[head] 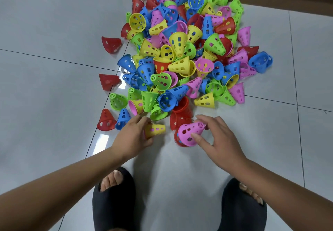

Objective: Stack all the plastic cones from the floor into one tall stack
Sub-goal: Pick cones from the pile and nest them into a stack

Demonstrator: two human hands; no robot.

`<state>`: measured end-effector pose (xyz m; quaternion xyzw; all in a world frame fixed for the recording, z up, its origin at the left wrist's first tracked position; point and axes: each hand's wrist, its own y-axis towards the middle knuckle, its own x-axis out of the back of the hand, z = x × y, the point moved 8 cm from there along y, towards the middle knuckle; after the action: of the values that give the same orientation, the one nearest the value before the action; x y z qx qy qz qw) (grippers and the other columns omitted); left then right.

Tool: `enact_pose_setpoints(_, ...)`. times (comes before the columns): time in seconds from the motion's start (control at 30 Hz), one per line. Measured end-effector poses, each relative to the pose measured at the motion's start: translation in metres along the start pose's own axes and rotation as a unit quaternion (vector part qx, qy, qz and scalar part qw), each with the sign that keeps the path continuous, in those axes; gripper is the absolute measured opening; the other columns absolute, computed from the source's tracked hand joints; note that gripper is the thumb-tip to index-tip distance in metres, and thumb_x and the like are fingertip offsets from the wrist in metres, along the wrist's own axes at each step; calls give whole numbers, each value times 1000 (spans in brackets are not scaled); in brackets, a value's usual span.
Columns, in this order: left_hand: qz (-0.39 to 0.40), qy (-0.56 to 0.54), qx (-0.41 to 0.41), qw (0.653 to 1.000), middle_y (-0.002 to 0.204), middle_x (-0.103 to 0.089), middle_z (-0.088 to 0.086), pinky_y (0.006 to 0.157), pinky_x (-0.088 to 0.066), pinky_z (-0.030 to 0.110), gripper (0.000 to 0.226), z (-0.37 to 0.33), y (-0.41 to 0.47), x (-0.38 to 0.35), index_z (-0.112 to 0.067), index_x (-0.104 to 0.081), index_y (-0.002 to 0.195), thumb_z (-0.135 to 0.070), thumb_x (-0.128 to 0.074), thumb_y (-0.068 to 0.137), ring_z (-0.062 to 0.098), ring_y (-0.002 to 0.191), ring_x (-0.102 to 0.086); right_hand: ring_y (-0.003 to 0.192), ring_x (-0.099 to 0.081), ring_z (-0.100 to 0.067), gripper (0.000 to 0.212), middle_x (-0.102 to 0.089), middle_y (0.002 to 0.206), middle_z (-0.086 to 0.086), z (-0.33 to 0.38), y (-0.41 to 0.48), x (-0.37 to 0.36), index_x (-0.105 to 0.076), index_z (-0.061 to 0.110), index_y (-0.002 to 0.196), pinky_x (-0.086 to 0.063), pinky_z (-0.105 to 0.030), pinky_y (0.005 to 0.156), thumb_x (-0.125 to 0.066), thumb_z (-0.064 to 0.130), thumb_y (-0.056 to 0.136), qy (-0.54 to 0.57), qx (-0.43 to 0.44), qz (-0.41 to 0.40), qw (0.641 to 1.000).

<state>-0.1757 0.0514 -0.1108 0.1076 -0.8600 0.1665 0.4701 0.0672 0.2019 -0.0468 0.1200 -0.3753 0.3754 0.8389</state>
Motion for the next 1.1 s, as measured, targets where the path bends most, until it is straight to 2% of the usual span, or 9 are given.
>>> enact_pose_setpoints(0.13,-51,-92,30,994,129,-55,-8,92,-48,27,71,-10,-2,20,-25,-50,146,-40,-83,84,8,111,-56,107,-56,-3,64,-59,128,23,-5,-1,-22,-47,38,148,-50,-26,94,-76,48,92,4,13,51,999)
enact_pose_setpoints(0.27,-67,-137,-4,988,127,-53,-9,91,-42,12,59,-40,-2,31,-27,-57,138,-39,-82,86,1,110,-54,103,-58,-5,65,-56,132,23,-21,-3,-38,-46,36,146,-52,-30,92,-78,44,90,-5,-11,89,996)
enact_pose_setpoints(0.43,-43,-176,-92,979,128,-56,-14,95,-47,19,50,-85,-3,30,-31,-57,133,-35,-83,90,5,117,-58,97,-68,7,50,-66,114,19,-43,-6,-57,-56,29,137,-54,-13,85,-78,27,93,94,-136,142,976)
enact_pose_setpoints(0.53,-20,-174,-113,978,127,-58,-16,97,-48,21,50,-93,-4,19,-31,-56,134,-36,-81,91,2,117,-58,107,-71,3,43,-71,121,11,-47,-5,-66,-57,35,131,-56,-32,104,-74,17,95,179,-176,160,955)
enact_pose_setpoints(0.63,-3,-154,-106,982,126,-61,-14,95,-49,23,51,-86,-4,6,-29,-56,135,-39,-80,91,5,114,-59,111,-71,-1,41,-73,124,7,-48,3,-67,-62,33,131,-54,-37,108,-69,12,96,188,-158,171,954)
enact_pose_setpoints(0.73,23,-129,-109,985,131,-63,-11,101,-47,26,53,-76,-4,-3,-27,-58,136,-43,-79,91,9,119,-58,113,-69,-4,39,-73,121,8,-51,23,-47,-66,23,131,-55,-36,105,-69,9,95,97,-102,118,983)
enact_pose_setpoints(0.83,27,-116,-103,988,135,-63,-13,106,-47,27,51,-62,-5,0,-29,-59,136,-42,-78,91,8,124,-59,119,-63,-22,40,-68,127,-1,-44,54,-17,-67,17,129,-50,-41,106,-70,11,90,-62,15,42,997)
enact_pose_setpoints(0.93,-17,-103,-59,993,128,-64,-15,103,-50,32,44,-36,-4,14,-31,-62,131,-37,-76,90,9,121,-60,125,-55,-31,49,-61,136,-6,-44,82,3,-63,17,135,-47,-48,107,-71,17,87,-202,77,16,976)
enact_pose_setpoints(1.1,-108,-16,19,994,116,-67,-8,91,-46,34,35,13,1,43,-29,-67,119,-25,-80,87,21,107,-60,135,-51,-35,62,-55,148,-11,-61,106,7,-59,15,142,-42,-49,110,-75,22,83,-324,57,43,944)
